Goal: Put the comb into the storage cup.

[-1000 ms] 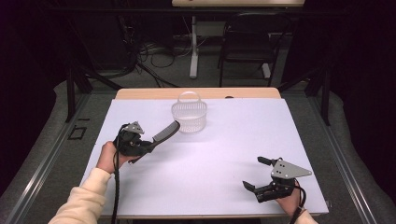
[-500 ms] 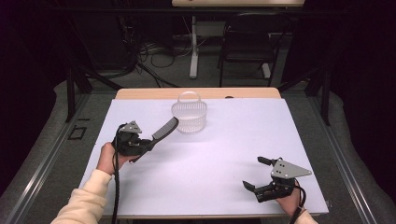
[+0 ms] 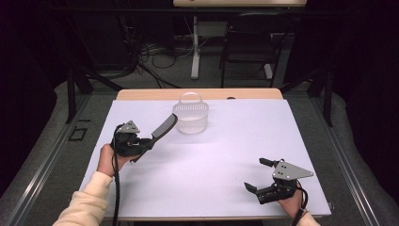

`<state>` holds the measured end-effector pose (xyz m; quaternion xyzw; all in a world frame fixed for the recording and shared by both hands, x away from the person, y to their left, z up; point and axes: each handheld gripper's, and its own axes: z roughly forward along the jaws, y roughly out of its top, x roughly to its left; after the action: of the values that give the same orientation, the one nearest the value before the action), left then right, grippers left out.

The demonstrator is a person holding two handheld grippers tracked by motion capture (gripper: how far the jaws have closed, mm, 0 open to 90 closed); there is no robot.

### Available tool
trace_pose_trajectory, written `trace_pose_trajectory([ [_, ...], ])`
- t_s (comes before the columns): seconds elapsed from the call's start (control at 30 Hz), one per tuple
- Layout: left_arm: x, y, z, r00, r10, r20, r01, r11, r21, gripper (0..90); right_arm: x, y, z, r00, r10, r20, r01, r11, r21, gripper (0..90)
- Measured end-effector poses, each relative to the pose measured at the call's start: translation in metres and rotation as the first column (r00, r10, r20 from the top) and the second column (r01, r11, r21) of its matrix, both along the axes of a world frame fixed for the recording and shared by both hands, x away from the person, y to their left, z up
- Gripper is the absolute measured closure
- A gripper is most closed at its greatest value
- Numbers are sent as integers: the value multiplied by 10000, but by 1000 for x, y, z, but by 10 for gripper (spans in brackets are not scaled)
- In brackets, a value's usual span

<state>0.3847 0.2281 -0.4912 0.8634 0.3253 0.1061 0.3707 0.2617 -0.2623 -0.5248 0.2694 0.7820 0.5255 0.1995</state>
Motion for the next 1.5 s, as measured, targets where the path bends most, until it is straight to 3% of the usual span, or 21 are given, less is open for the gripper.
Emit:
trace_pose_trajectory([
  [1.5, 6, -1, 13, 9916, 731, 1071, -632, 9937, -931, 722, 1, 0, -1, 9999, -57, -87, 57, 10000, -33, 2],
])
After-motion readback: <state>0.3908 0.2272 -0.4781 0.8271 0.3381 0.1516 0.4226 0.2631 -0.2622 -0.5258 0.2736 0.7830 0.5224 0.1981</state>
